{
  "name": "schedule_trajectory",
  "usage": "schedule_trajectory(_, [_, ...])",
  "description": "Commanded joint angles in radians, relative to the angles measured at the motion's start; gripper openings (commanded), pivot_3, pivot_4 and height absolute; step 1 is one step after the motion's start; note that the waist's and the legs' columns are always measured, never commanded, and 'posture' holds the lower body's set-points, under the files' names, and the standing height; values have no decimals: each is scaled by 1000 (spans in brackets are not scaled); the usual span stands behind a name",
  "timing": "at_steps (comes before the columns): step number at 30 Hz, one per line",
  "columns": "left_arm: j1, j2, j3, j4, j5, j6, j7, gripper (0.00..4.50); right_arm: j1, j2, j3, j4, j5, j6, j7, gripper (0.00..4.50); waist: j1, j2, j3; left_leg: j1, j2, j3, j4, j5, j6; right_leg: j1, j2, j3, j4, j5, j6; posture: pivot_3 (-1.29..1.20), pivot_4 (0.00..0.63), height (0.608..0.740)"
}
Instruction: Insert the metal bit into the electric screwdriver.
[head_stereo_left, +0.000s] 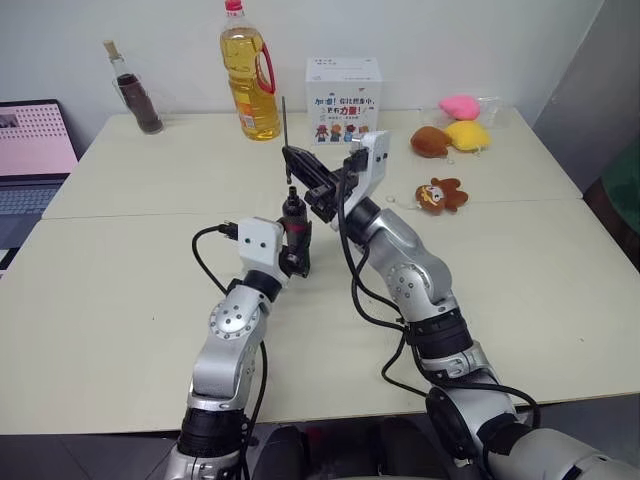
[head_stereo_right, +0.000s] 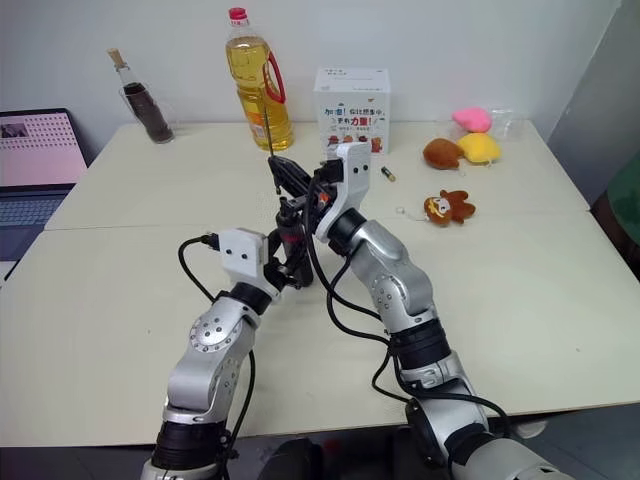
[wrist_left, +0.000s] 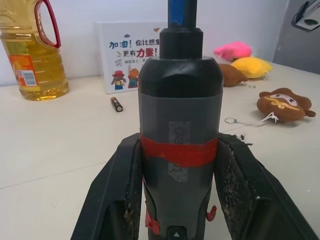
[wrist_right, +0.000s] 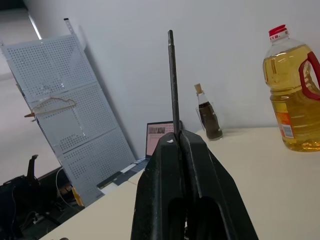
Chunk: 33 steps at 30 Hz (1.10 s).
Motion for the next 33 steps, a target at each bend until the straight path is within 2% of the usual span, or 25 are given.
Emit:
schedule_trajectory(1, [3, 4, 11, -55, -11, -1, -1, 1667, -45, 69, 9, -19, -4, -32, 18, 14, 0, 0, 0, 0, 0, 0, 0, 0, 0, 0, 0, 0, 0, 0, 0, 0, 150, 740])
schedule_trajectory(33, [-12, 4, 7, -53, -13, 15, 4, 1667, -15, 49, -2, -48, -16, -24, 1, 14, 0, 0, 0, 0, 0, 0, 0, 0, 0, 0, 0, 0, 0, 0, 0, 0, 150, 740])
